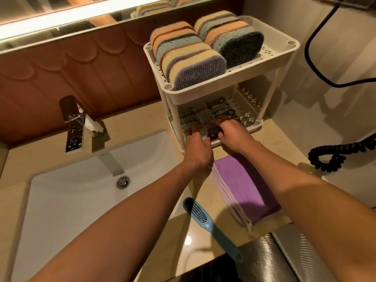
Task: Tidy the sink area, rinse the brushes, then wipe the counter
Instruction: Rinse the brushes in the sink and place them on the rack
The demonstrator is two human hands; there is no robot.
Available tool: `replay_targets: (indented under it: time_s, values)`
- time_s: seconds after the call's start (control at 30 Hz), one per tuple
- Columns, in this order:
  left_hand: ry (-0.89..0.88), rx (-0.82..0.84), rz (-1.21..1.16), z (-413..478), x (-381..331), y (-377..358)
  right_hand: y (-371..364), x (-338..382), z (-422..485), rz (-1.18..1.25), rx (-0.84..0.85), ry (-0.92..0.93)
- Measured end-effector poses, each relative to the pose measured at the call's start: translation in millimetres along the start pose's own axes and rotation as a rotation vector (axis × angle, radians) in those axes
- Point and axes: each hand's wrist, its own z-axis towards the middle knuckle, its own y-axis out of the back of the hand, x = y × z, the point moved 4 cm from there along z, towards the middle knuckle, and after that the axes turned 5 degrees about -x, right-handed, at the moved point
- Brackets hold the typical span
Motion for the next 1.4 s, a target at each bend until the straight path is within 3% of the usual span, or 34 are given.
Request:
replay_targets:
  time_s: [0.17,0.33,0.57,0.73,0.83,0.93,1.4]
  values:
    - [-0.023,-0.016,-0.047,-1,-7,5,3,-4,-10,0.164,-0.136,-0.059]
    - [-0.063,-0.067,0.041,-6,-24,5,10,8,-13,0.414,-0.157,-0.105]
    - [-0.101,-0.050,0.107,-4,-35,7,17,9,-7,0.481,-0.101,-0.112]
    - [-0.199,-0.013,0.205,-12,-31,7,17,1,5,0.310,-0.072,-0.059]
    - [-0.292,-0.010,0.320,-18,-22,6,13,-1,10,0.081,-0.008,0.000]
    - [-0.270,0.070,0.364,-23,-10,2,-1,-3,8,-0.063,0.032,0.032]
    - [-0.292,0.282,0.490,-26,6,-5,-11,-3,-17,0.048,0.031,0.025]
